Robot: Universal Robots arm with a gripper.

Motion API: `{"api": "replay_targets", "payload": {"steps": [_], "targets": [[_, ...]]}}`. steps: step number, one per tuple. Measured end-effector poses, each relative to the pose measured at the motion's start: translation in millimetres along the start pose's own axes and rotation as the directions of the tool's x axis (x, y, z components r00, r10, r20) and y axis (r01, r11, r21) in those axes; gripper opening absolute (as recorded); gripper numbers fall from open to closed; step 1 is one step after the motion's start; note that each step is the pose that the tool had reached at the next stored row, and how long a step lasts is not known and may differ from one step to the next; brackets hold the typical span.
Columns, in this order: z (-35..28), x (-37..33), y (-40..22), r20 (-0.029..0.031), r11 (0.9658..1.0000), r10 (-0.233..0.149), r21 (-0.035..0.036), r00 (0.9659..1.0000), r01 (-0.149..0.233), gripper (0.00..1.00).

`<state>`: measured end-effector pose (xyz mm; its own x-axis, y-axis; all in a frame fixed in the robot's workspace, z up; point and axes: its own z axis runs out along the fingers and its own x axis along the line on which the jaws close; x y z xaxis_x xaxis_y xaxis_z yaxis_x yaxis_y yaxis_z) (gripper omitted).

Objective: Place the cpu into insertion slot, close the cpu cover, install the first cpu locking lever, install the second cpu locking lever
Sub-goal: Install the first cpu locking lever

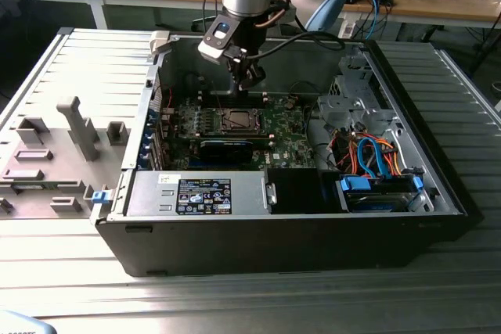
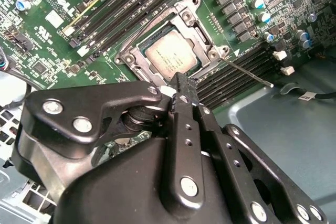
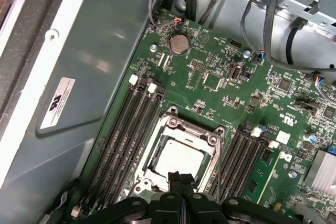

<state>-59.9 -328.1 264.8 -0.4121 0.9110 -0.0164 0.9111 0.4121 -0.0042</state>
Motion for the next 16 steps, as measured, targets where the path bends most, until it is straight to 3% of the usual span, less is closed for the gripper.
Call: {"api": "replay_targets", "payload": {"steps": [16], "targets": [[0.0,0.0,0.0,0.0002,0.9993,-0.036,-0.0006,0.9993,0.036,0.11]]}}
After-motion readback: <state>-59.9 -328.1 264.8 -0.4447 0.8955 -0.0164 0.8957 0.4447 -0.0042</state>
